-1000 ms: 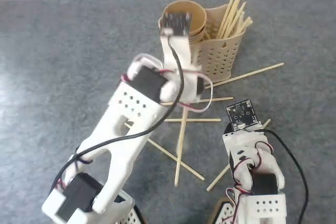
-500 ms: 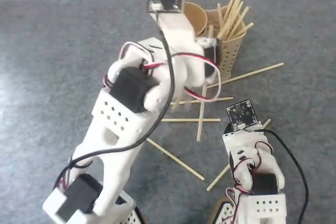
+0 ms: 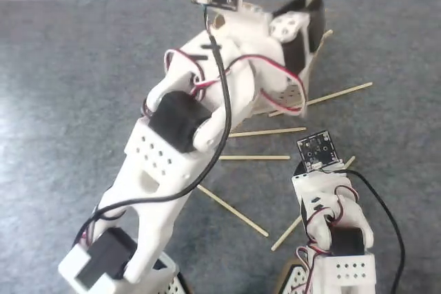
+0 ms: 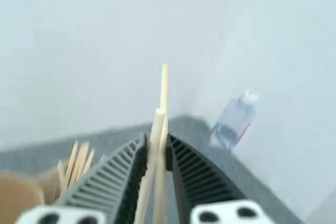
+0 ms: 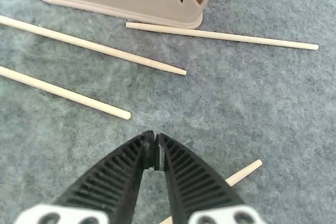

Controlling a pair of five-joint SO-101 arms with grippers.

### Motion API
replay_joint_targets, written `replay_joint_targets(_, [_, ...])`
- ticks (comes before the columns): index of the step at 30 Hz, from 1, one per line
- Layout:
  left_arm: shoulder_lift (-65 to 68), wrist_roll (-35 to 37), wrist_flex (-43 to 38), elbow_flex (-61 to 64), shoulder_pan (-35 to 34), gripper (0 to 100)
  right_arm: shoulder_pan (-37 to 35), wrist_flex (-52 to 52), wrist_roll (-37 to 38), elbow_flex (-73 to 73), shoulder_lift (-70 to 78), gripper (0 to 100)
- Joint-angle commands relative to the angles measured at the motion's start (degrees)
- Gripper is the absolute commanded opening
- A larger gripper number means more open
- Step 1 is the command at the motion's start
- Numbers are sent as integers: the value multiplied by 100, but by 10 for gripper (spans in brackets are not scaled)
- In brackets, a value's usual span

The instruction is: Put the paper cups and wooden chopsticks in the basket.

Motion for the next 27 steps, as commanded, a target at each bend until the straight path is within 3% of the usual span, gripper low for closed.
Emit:
replay_joint_targets(1, [334,-563,-1398,4,-132,12,-31,-57,62,114,13,6])
replay_joint_targets(6, [835,-703,-2013,-48,-229,12,-31,-66,62,114,13,6])
replay_joint_targets(9, [941,-1196,-2611,-233,-273,12,-40,-66,62,114,13,6])
replay_joint_targets(13, [1292,-1908,-2796,-242,-396,12,-40,-66,62,114,13,6])
replay_joint_targets(17, [1609,-1644,-3007,-242,-668,12,-40,-66,62,114,13,6])
replay_joint_targets(27, [1802,-1398,-1793,-119,-712,12,-40,-66,62,114,13,6])
